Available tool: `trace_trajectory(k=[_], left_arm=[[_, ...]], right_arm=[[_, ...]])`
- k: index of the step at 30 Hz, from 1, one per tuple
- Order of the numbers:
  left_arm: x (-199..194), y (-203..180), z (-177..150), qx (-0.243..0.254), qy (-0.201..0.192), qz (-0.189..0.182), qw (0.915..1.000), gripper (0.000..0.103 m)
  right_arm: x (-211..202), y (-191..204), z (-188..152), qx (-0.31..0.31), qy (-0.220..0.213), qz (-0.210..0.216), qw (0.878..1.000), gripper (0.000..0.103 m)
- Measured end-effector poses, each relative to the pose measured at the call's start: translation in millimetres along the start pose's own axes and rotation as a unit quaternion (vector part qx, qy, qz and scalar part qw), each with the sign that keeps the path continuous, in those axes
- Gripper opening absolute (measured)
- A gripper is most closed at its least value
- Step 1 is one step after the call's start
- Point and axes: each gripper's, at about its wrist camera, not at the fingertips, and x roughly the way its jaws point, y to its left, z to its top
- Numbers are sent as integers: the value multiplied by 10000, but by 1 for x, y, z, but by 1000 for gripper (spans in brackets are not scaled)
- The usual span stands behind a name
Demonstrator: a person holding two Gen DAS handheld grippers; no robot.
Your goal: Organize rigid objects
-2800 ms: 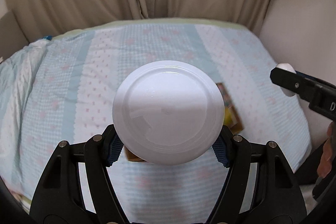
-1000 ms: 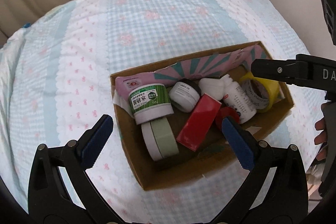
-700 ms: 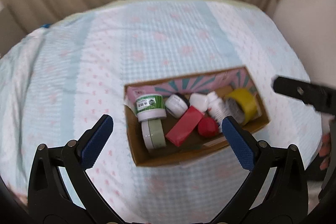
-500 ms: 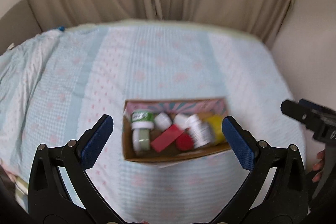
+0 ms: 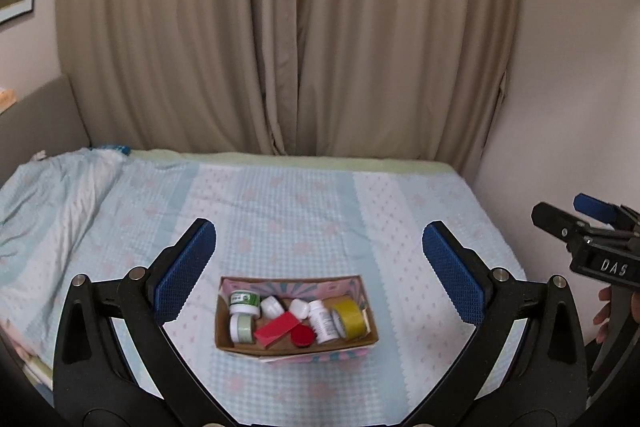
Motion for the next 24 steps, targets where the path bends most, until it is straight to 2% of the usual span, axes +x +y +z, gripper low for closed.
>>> trace_trajectory(k=[12,24], left_arm=[[-13,-29,-6,307,-110,89,9994,103],[-21,-18,-7,145,-215,194,9995,103]], right_arm=[[-21,-13,0,-45,-365,-290,9989,95],[-20,-9,-5,-115,-389,-240,9989,95]])
